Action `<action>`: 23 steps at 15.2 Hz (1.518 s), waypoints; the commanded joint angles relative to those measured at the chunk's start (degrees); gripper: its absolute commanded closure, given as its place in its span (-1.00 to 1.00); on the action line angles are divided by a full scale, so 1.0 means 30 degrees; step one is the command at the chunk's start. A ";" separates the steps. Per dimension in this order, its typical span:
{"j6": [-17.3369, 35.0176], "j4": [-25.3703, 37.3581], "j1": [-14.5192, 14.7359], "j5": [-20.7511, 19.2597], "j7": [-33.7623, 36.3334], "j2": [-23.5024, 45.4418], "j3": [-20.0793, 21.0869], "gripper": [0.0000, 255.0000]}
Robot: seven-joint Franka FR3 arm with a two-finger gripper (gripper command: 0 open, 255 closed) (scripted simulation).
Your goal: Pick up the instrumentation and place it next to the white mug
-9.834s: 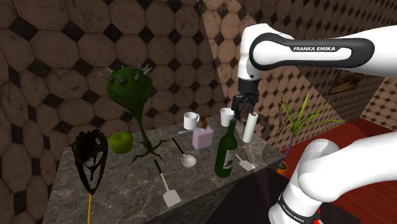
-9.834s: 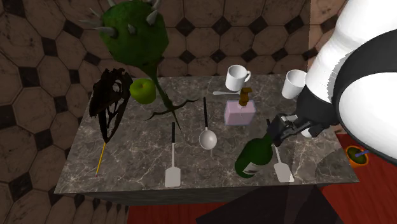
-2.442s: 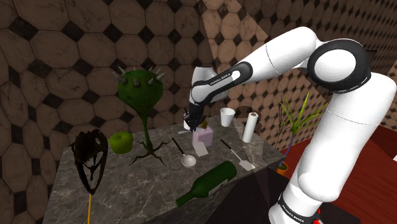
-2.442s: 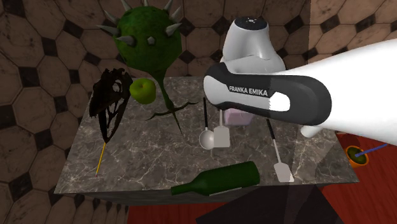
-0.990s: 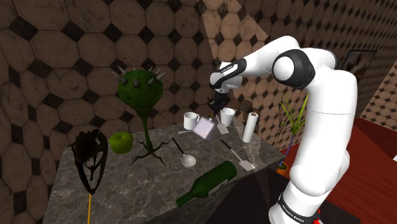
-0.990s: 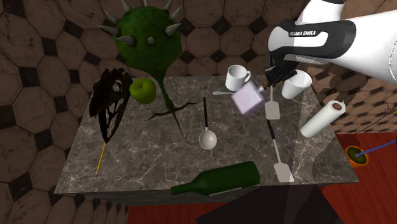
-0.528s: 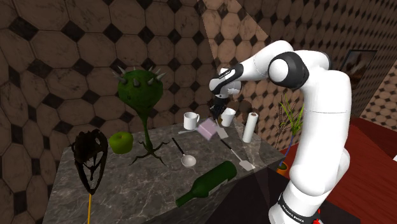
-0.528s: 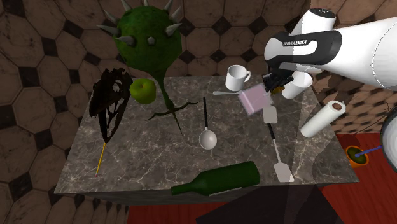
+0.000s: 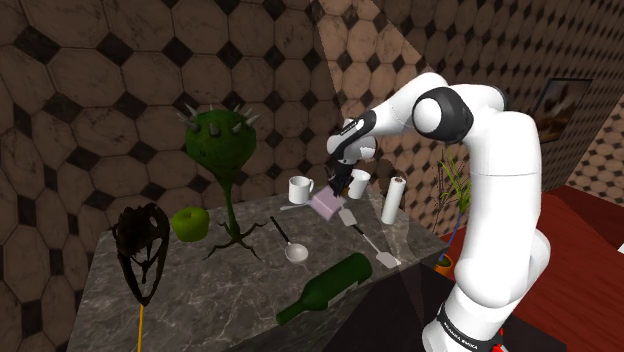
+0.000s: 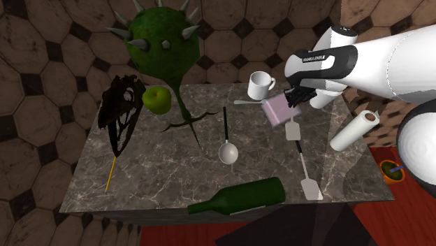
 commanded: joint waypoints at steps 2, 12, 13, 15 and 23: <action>0.0636 -0.0141 -0.0074 0.0204 -0.0183 0.0503 0.0100 1.00; 0.2517 -0.0162 -0.0352 0.0869 -0.0746 0.2395 0.0514 1.00; 0.2622 -0.0150 -0.0379 0.0900 -0.0774 0.2511 0.0550 1.00; 0.2625 -0.0152 -0.0409 0.0874 -0.0757 0.2509 0.0581 1.00; 0.2279 -0.0403 -0.0890 0.0794 -0.1229 0.1949 0.0527 -1.00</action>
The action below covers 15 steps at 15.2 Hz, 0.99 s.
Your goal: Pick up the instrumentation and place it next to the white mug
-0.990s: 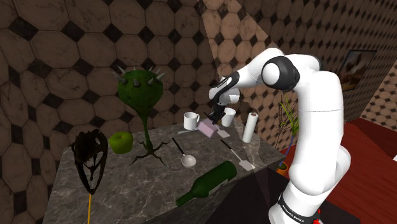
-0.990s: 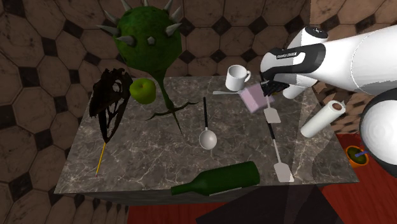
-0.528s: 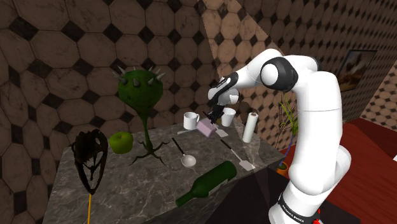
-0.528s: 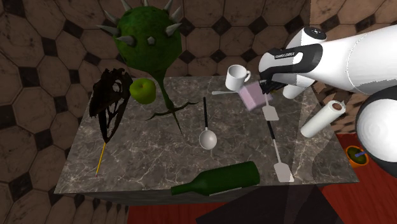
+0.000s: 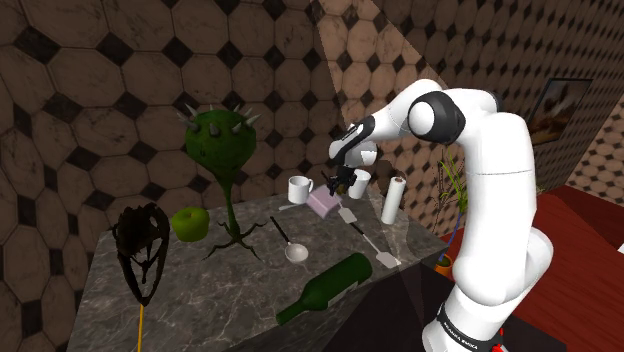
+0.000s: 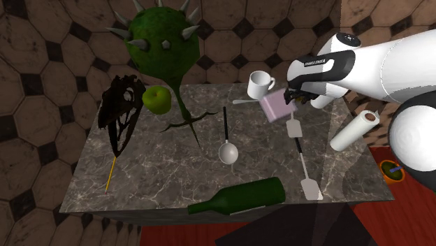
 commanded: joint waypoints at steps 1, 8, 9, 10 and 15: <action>-0.0699 -0.0095 -0.0127 0.0000 -0.0180 0.1074 0.0040 -1.00; -0.1807 -0.0431 0.0637 -0.0655 0.0972 -0.0475 -0.0163 -1.00; -0.1806 -0.0431 0.0633 -0.0657 0.0973 -0.0476 -0.0158 -1.00; -0.1806 -0.0431 0.0632 -0.0658 0.0974 -0.0476 -0.0158 -1.00; -0.1806 -0.0431 0.0632 -0.0658 0.0974 -0.0476 -0.0157 -1.00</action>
